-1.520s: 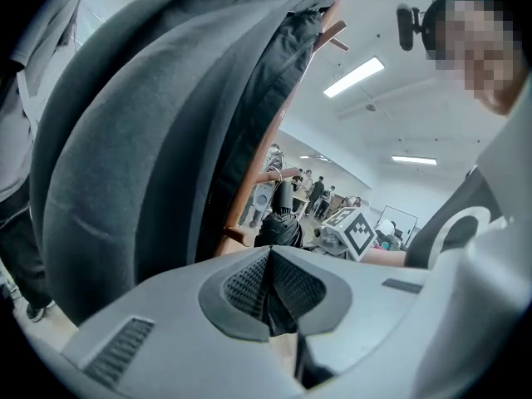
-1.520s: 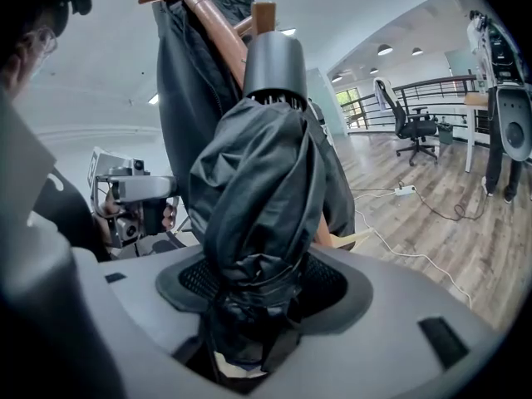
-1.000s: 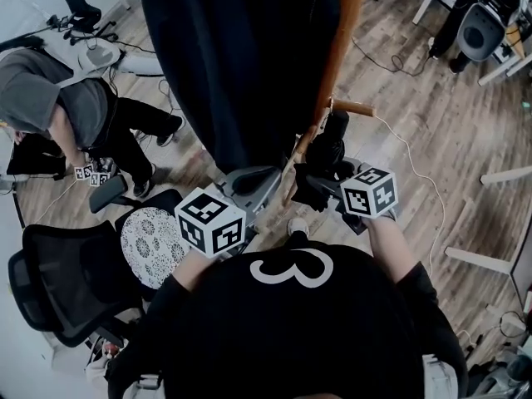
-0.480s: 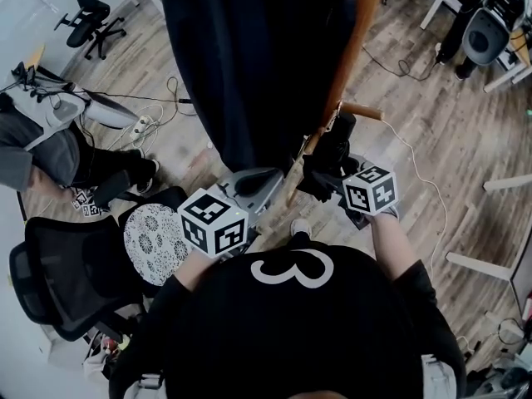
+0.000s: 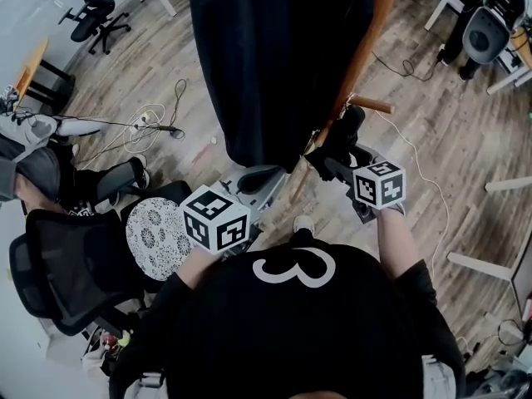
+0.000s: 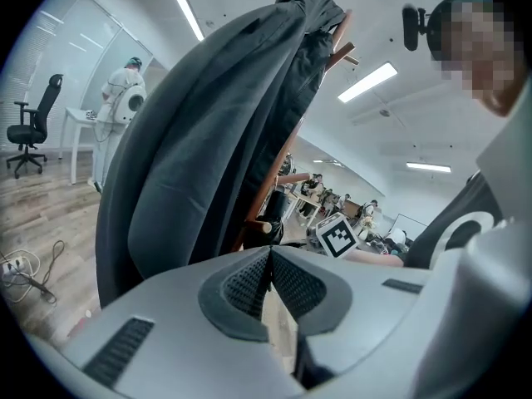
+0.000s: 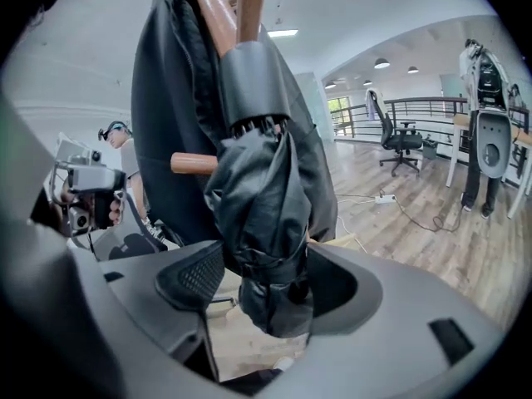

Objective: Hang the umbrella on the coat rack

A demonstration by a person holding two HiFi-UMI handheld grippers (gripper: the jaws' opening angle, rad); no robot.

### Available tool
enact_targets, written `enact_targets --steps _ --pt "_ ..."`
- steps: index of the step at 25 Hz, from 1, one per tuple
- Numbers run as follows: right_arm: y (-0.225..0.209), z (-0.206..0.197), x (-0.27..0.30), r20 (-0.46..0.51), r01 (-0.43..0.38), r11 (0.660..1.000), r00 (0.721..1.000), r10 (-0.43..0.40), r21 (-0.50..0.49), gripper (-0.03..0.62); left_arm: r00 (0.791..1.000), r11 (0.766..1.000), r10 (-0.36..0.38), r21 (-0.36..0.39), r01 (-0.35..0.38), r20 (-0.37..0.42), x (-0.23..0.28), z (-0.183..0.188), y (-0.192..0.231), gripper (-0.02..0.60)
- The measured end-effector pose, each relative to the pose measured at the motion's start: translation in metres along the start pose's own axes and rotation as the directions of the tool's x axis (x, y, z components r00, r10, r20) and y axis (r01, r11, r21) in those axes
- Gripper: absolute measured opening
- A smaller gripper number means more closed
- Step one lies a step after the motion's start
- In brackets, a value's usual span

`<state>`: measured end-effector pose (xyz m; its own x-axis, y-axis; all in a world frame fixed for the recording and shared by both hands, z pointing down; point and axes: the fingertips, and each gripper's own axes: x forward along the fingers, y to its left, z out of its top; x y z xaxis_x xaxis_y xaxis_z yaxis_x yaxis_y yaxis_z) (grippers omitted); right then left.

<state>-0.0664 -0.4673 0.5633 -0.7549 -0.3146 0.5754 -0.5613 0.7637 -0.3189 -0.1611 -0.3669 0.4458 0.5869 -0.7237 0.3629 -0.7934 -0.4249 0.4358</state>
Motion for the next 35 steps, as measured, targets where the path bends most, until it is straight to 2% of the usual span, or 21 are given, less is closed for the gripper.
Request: enact_targets --steps 6,10,12,15,17,19,22,25,26,27,28,31,35 --pt "0.002 0.006 -0.027 0.057 0.075 0.997 0.995 -0.076 0.014 0.287 1.000 1.000 -0.017 0.022 0.016 0.022 -0.018 -0.002 -0.012 0.015" --pt "0.017 -0.002 -0.050 0.085 0.117 0.993 0.989 -0.118 0.016 0.285 0.998 0.998 -0.039 0.046 0.037 0.039 -0.032 -0.004 -0.029 0.015" --pt "0.032 -0.006 -0.063 0.112 0.110 0.994 0.987 -0.112 0.027 0.285 0.998 0.997 -0.050 0.055 0.047 0.046 -0.042 -0.009 -0.037 0.015" --pt "0.076 -0.002 -0.090 0.202 -0.003 0.998 0.979 -0.010 0.061 0.285 0.996 0.996 -0.061 0.061 0.058 0.058 -0.062 -0.018 -0.050 0.015" --pt "0.115 0.008 -0.114 0.283 -0.108 0.992 0.955 0.084 0.068 0.285 0.995 0.995 -0.073 0.067 0.069 0.066 -0.076 -0.023 -0.061 0.015" --pt "0.152 0.014 -0.140 0.342 -0.174 0.983 0.928 0.148 0.049 0.284 0.994 0.994 -0.087 0.073 0.082 0.068 -0.089 -0.031 -0.073 0.015" --pt "0.202 0.012 -0.172 0.408 -0.246 0.969 0.886 0.220 0.012 0.284 0.992 0.992 -0.106 0.079 0.101 0.069 -0.109 -0.045 -0.093 0.015" --pt "0.240 0.004 -0.198 0.447 -0.264 0.964 0.858 0.253 -0.039 0.277 0.989 0.988 -0.126 0.096 0.119 0.074 -0.126 -0.054 -0.110 0.015" --pt "0.248 0.000 -0.205 0.457 -0.262 0.964 0.853 0.252 -0.044 0.258 0.988 0.987 -0.133 0.101 0.125 0.077 -0.131 -0.056 -0.117 0.015" --pt "0.254 -0.003 -0.210 0.467 -0.259 0.965 0.849 0.246 -0.037 0.191 0.987 0.986 -0.140 0.106 0.131 0.079 -0.136 -0.058 -0.123 0.015" --pt "0.258 -0.007 -0.215 0.477 -0.260 0.965 0.846 0.240 -0.025 0.086 0.986 0.985 -0.145 0.111 0.136 0.081 -0.140 -0.061 -0.130 0.015" --pt "0.271 -0.019 -0.224 0.487 -0.271 0.962 0.839 0.243 -0.013 0.050 0.984 0.982 -0.158 0.123 0.147 0.084 -0.152 -0.067 -0.149 0.015" --pt "0.288 -0.035 -0.235 0.476 -0.266 0.963 0.843 0.249 -0.032 0.031 0.981 0.980 -0.163 0.131 0.149 0.104 -0.168 -0.072 -0.169 0.015"
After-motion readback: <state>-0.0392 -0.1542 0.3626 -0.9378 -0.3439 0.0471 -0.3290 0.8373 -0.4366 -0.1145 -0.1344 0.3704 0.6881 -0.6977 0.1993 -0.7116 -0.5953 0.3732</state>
